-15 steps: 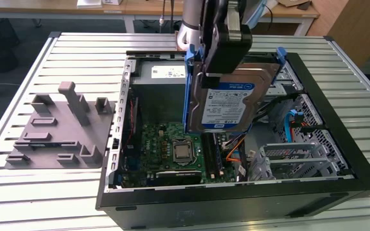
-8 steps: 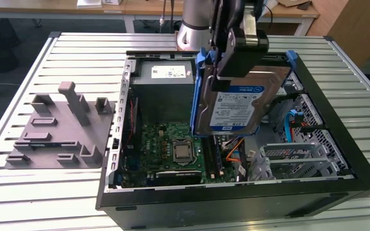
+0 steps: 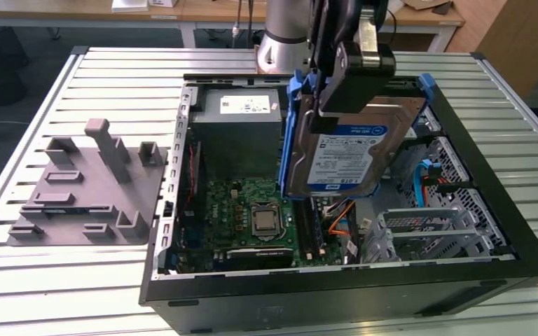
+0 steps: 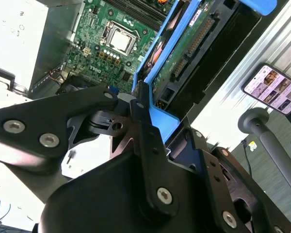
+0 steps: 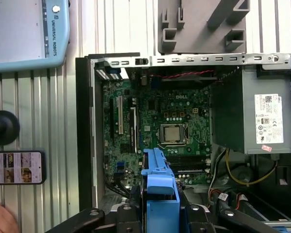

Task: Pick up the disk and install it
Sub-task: 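Insert the disk into the insertion slot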

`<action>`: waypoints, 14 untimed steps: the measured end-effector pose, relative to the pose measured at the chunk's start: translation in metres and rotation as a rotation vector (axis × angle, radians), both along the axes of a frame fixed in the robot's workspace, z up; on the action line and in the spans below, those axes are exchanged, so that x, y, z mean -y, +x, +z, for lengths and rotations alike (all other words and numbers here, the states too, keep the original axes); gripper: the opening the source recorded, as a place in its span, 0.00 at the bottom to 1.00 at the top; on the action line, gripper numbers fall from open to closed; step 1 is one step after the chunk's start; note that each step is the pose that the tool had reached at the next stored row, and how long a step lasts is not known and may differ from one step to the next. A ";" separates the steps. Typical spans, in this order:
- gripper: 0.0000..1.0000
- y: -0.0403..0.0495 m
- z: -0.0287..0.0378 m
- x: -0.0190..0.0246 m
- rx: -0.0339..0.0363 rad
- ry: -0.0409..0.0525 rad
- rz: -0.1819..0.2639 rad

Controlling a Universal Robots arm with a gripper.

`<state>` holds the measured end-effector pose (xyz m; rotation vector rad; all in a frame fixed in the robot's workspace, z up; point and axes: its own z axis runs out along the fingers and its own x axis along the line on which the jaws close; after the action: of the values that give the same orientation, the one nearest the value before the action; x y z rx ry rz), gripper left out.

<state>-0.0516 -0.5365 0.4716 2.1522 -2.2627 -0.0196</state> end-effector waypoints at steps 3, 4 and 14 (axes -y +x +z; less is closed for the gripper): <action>0.36 0.0000 -0.0002 0.0026 0.0000 -0.0001 0.000; 0.36 0.0000 -0.0003 0.0037 0.0000 -0.0002 0.000; 0.36 0.0006 -0.0011 0.0080 0.0000 -0.0003 0.000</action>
<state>-0.0511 -0.5445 0.4706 2.1520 -2.2626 -0.0193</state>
